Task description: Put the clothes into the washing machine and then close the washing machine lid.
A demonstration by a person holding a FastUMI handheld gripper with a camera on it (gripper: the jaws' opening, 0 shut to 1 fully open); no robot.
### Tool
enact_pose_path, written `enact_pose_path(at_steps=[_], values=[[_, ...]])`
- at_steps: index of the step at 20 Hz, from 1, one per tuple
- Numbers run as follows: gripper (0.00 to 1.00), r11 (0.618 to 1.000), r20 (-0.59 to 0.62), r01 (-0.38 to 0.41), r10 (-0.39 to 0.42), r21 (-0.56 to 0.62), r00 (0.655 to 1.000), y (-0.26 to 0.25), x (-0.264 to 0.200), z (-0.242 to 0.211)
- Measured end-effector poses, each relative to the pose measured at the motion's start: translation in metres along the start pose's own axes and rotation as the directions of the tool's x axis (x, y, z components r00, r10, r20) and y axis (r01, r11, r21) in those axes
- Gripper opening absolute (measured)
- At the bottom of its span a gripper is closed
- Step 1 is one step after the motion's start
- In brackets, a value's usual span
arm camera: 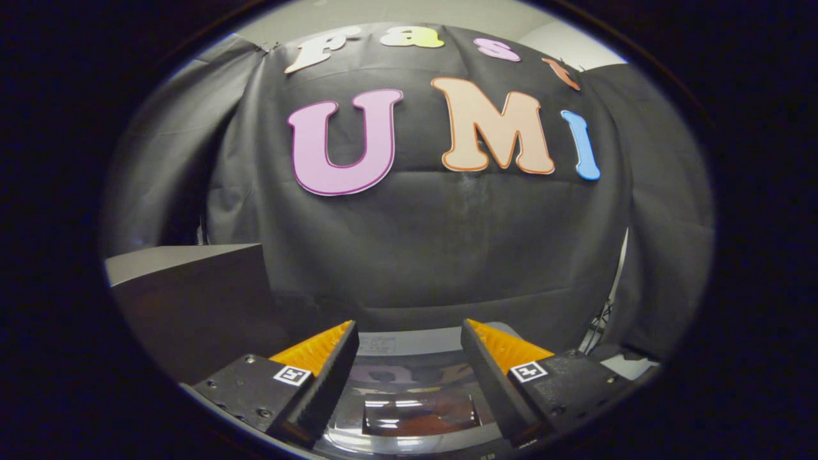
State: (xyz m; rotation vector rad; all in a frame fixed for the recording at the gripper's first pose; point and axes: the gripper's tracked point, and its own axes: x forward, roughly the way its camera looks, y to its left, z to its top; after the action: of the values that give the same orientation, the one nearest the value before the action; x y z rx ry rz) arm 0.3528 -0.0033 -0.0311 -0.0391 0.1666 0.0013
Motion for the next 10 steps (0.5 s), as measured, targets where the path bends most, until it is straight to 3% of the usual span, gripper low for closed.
enact_pose_path(at_steps=[5, 10], values=[[0.98, 1.000, 0.018, 0.000, 0.000, 0.009, 1.000, -0.009, -0.037, 0.005], [0.97, 0.998, 0.026, -0.060, 0.060, 0.013, 0.998, -0.004, -0.076, 0.014]])
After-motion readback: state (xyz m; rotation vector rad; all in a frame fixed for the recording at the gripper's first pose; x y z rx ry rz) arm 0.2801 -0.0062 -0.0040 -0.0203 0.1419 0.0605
